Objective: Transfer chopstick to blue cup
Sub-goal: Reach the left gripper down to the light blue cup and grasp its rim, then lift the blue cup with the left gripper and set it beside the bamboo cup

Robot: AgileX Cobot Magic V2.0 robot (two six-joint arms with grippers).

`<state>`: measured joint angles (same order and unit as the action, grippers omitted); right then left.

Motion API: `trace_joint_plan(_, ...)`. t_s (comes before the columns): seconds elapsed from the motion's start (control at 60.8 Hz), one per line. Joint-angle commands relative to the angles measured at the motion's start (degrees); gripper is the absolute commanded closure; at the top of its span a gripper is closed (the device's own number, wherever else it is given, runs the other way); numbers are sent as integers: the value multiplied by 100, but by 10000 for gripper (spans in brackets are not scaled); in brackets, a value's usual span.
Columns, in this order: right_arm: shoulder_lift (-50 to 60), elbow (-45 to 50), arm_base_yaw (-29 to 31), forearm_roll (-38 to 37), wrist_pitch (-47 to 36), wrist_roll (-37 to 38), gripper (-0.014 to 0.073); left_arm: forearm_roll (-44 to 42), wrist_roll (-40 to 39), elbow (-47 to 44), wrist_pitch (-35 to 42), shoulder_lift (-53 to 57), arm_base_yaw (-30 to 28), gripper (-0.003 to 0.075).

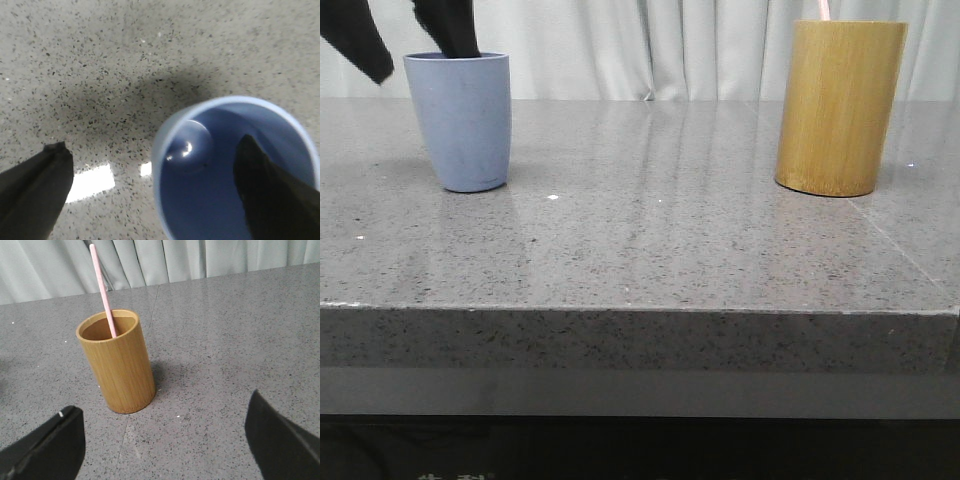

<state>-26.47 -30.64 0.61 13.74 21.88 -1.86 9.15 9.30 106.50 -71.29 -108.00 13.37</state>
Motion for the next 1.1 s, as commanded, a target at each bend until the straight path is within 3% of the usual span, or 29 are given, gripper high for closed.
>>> trace_joint_plan(0.0,-60,-223,38,-17,-405,-56,-61,44,4,241,-6,149,33,132)
trace_joint_plan(0.115,-60,-223,38,-17,-405,-56,-61,32,4,278,35,86,33,244)
trace_joint_plan(0.411,-60,-223,38,-17,-437,-56,-61,72,69,281,35,86,33,738)
trace_joint_plan(0.625,-60,-223,38,-17,-437,-56,-61,306,266,581,-95,86,237,738)
trace_joint_plan(1.086,-60,-223,38,-17,-437,-56,-61,258,278,2521,-210,-706,1706,738)
